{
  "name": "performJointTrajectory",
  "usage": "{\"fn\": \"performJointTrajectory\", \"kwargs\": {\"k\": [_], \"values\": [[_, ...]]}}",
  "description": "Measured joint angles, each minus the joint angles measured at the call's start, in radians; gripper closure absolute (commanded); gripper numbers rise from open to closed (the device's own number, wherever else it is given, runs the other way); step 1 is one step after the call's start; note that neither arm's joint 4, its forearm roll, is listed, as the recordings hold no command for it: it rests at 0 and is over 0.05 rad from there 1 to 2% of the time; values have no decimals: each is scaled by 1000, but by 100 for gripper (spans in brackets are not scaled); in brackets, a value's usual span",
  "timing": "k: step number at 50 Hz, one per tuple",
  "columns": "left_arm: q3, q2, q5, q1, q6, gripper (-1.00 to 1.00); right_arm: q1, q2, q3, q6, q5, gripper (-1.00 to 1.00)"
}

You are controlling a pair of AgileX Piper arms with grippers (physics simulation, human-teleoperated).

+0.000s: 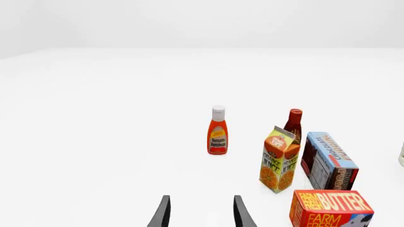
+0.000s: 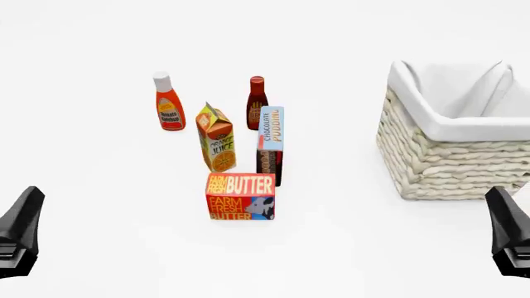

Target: Pick the butter and place it in the basket.

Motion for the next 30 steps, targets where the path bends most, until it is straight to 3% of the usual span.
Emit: {"fn": "performJointTrajectory", "kwargs": {"k": [30], "values": [[0,0,0,0,0,-100,44,5,-44,-32,52,-100]]}}
